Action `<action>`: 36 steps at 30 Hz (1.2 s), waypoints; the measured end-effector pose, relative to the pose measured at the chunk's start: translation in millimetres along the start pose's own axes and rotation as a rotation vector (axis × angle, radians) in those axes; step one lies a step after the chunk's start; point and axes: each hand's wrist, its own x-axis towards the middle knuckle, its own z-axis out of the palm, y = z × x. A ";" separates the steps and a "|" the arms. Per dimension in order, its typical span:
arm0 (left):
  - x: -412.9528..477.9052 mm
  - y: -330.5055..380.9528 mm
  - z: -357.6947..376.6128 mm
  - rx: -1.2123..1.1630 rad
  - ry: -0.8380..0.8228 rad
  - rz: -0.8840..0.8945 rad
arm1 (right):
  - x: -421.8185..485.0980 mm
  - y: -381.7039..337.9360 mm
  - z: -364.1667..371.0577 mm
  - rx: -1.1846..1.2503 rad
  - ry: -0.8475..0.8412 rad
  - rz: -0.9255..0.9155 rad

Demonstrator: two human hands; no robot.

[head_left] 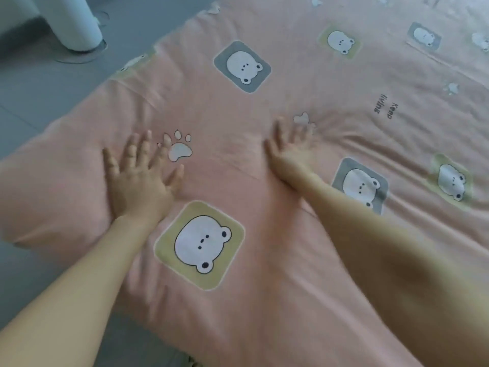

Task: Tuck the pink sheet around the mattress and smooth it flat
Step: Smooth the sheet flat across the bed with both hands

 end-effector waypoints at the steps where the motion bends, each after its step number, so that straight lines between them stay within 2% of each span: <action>1: 1.1 -11.0 -1.5 -0.006 -0.010 -0.077 | -11.7 -43.9 10.3 0.005 -0.009 -0.136; 3: 4.3 -28.3 -6.3 -0.014 -0.051 -0.218 | -47.2 -113.6 31.1 0.024 0.002 -0.351; 5: 3.9 -51.4 -10.7 -0.051 -0.130 -0.359 | -93.9 -148.1 44.1 0.033 -0.032 -0.517; 7: 1.3 -74.6 -21.4 -0.123 -0.220 -0.472 | -135.9 -146.7 42.6 0.040 -0.105 -0.701; 9: 2.4 -82.2 -39.9 -0.165 -0.315 -0.538 | -159.2 -117.9 27.0 0.111 -0.154 -0.783; 10: 4.5 -76.9 -50.3 -0.162 -0.338 -0.553 | -162.7 -98.1 15.2 0.174 -0.131 -0.745; 12: 5.9 -40.7 -65.6 -0.116 -0.281 -0.439 | -154.4 -49.6 -8.8 0.225 0.027 -0.474; 13: 2.6 -9.8 -70.6 -0.101 -0.212 -0.299 | -144.6 -21.5 -21.3 0.196 0.102 -0.280; 15: -14.9 71.2 -79.6 -0.132 -0.098 0.023 | -126.1 35.4 -42.7 0.066 0.111 0.094; 17: -48.0 159.3 -82.6 -0.188 -0.082 0.267 | -121.9 92.2 -44.1 -0.022 0.034 0.296; 19: -99.7 232.1 -73.7 -0.195 -0.185 0.444 | -146.9 156.9 -26.1 -0.040 -0.048 0.387; 21: -170.8 268.4 -47.4 -0.131 -0.336 0.563 | -212.2 227.3 -3.4 -0.026 -0.052 0.503; 23: -236.6 266.7 -27.5 -0.055 -0.440 0.610 | -306.8 286.8 16.3 -0.005 -0.052 0.681; 26: -287.1 247.9 -28.8 0.035 -0.538 0.609 | -447.2 343.5 19.1 0.003 -0.189 0.965; 28: -293.2 252.0 -49.1 0.092 -0.513 0.545 | -493.8 373.0 1.4 0.029 -0.271 1.020; 30: -289.0 282.0 -70.0 0.125 -0.485 0.500 | -489.0 408.6 -24.3 0.064 -0.219 0.966; 33: -284.3 371.8 -97.0 0.007 -0.295 0.631 | -432.4 466.7 -62.6 0.003 0.051 0.847; 34: -285.3 409.1 -100.0 -0.047 -0.262 0.680 | -410.2 482.5 -71.5 -0.032 0.096 0.793; 36: -296.4 482.5 -103.0 -0.085 -0.235 0.803 | -373.6 501.7 -75.8 -0.082 0.074 0.663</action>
